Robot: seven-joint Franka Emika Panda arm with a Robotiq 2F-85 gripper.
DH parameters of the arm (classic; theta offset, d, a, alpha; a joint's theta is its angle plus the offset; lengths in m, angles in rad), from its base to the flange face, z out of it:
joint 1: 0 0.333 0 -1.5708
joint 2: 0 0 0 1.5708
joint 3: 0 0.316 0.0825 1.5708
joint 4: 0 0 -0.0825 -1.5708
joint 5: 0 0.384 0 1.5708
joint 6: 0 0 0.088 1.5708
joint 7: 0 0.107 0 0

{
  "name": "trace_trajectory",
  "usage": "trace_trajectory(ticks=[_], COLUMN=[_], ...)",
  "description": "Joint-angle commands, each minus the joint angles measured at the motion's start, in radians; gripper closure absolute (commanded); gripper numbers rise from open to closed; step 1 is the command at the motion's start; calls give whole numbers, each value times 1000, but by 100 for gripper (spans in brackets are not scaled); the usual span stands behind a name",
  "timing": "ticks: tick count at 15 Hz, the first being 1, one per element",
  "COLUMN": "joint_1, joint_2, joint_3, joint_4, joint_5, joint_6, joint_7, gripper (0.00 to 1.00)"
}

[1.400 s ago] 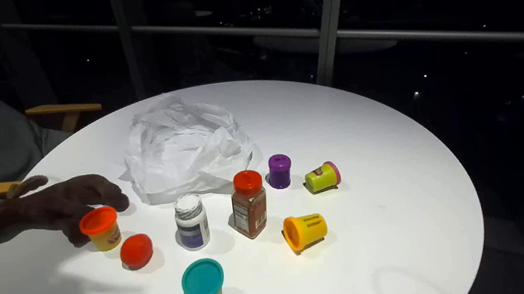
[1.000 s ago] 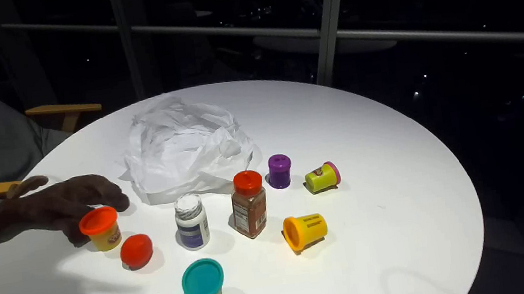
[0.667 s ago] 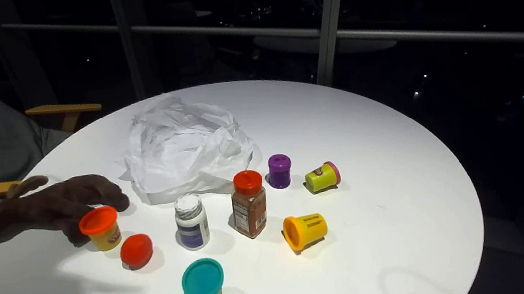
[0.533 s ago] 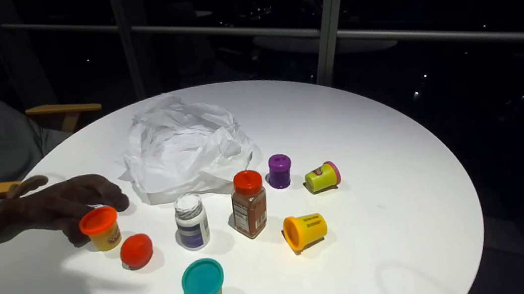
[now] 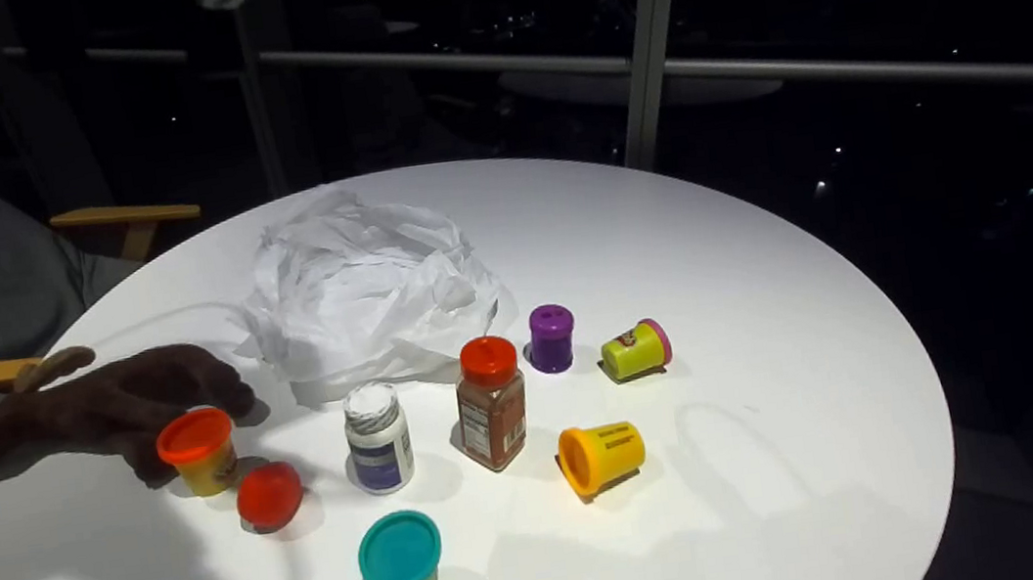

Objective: Put the objects on the table in the plastic

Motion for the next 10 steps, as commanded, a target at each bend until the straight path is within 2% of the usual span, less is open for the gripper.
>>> trace_trajectory(ticks=[1,2,6,10], joint_1=[-31,-37,-94,-139], joint_2=[192,248,408,554], joint_3=[1,1,-64,-100], joint_4=[107,139,357,538], joint_5=[-16,-36,-127,-50], joint_6=[111,151,126,128], joint_7=[7,-4,-176,-376], gripper=[0,0,0,0])
